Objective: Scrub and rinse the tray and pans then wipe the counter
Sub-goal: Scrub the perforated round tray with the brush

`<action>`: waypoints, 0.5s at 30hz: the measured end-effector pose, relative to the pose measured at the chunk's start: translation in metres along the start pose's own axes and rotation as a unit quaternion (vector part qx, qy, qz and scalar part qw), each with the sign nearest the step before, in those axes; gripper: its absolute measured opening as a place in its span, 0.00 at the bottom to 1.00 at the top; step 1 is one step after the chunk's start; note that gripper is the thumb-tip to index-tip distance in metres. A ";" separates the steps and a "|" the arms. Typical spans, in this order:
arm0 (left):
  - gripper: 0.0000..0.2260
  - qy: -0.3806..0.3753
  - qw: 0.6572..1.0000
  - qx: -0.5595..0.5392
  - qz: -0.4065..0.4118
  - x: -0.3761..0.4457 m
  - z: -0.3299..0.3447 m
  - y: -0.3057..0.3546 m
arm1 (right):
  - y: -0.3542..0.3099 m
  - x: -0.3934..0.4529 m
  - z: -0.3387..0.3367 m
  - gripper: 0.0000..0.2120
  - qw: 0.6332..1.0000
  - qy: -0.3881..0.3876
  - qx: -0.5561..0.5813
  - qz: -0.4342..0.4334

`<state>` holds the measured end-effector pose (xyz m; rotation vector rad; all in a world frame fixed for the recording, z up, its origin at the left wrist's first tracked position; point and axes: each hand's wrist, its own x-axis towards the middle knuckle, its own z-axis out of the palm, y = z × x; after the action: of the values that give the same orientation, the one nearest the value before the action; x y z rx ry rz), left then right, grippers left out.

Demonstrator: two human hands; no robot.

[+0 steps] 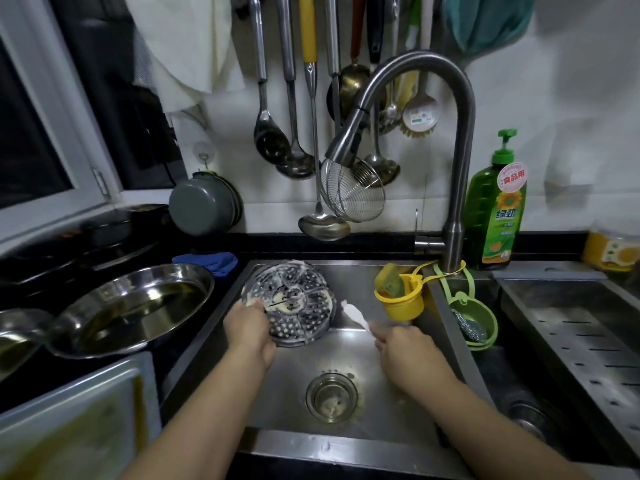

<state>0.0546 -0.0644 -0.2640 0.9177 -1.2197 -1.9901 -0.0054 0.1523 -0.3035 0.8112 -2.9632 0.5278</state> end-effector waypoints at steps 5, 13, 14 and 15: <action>0.13 0.032 0.999 -0.043 0.013 -0.013 -0.048 0.065 | -0.021 -0.006 -0.007 0.19 0.996 0.012 0.074 -0.045; 0.13 0.098 0.994 -0.046 0.031 -0.063 -0.230 0.173 | -0.106 -0.029 -0.036 0.15 0.985 -0.064 -0.008 -0.159; 0.13 0.113 0.992 -0.053 0.030 -0.067 -0.252 0.181 | -0.134 -0.036 -0.036 0.14 0.979 -0.079 0.005 -0.187; 0.14 0.120 0.991 -0.055 0.029 -0.073 -0.274 0.189 | -0.164 -0.044 -0.033 0.13 0.972 -0.100 0.027 -0.210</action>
<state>0.3460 -0.2095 -0.1651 1.0202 -0.9809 -1.8207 0.1122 0.0522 -0.2251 1.5300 -2.8187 0.5263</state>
